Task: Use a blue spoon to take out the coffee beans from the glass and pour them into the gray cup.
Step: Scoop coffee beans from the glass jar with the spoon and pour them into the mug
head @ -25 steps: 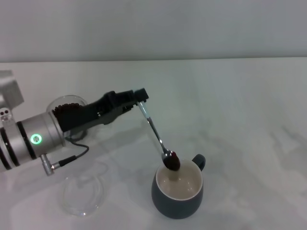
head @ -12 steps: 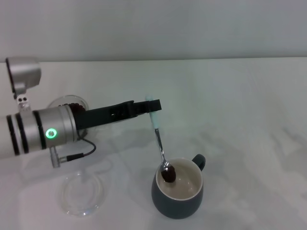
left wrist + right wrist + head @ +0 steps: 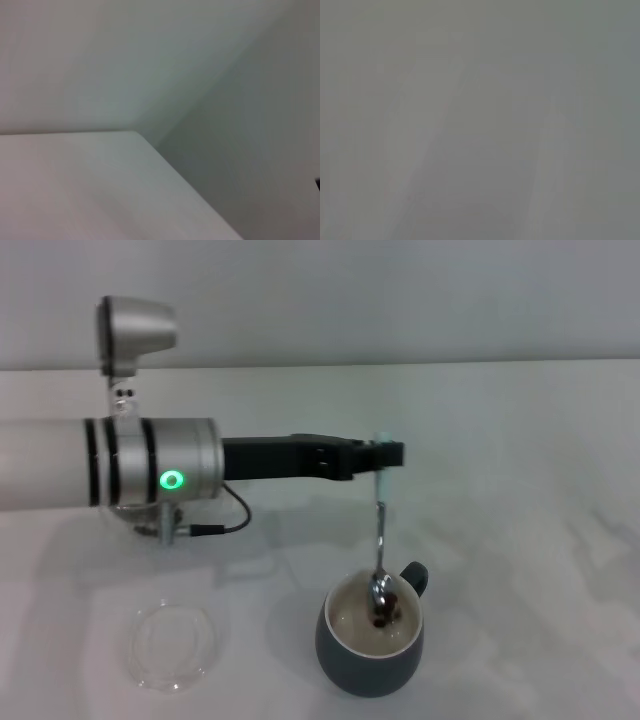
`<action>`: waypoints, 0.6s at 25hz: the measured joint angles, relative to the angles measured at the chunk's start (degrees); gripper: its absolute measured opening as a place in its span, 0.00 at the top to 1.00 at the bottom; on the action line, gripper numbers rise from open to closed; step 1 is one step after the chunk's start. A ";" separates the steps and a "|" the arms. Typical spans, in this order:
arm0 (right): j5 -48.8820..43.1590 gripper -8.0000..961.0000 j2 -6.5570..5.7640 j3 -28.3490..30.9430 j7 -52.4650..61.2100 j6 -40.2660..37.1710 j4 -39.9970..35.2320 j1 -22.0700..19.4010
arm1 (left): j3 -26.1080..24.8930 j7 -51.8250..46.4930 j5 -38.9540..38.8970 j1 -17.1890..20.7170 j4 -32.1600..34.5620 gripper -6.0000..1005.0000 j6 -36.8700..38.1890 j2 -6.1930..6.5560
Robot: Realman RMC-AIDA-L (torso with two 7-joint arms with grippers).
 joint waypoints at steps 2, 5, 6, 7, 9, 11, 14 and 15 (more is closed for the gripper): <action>0.00 0.63 0.02 -0.02 0.00 -0.07 0.05 -0.15 | 2.34 -0.17 0.00 -0.68 1.09 0.87 -0.78 -0.02; 0.00 0.63 0.06 -0.03 0.00 -0.16 0.15 -0.42 | 5.75 -1.31 0.03 -1.00 3.07 0.87 -2.53 -0.01; 0.00 0.63 0.07 -0.03 0.00 -0.24 0.25 -0.50 | 6.47 -1.64 0.17 -1.00 3.73 0.87 -2.94 0.00; 0.00 0.63 0.07 -0.03 0.00 -0.36 0.36 -0.55 | 7.10 -1.98 0.53 -0.89 4.58 0.87 -3.28 0.03; 0.00 0.63 0.08 -0.03 0.00 -0.59 0.49 -0.57 | 7.18 -2.47 1.43 -0.52 6.06 0.87 -3.42 0.05; 0.00 0.63 0.09 -0.04 0.00 -0.75 0.50 -0.58 | 7.02 -2.96 1.86 -0.18 7.49 0.87 -3.33 0.10; 0.00 0.63 0.09 -0.03 0.00 -1.16 0.50 -0.58 | 6.59 -4.06 1.84 0.82 10.01 0.87 -2.81 0.34; 0.00 0.63 0.09 -0.06 0.00 -1.29 0.50 -0.58 | 6.35 -4.93 1.89 1.61 11.68 0.87 -2.54 0.45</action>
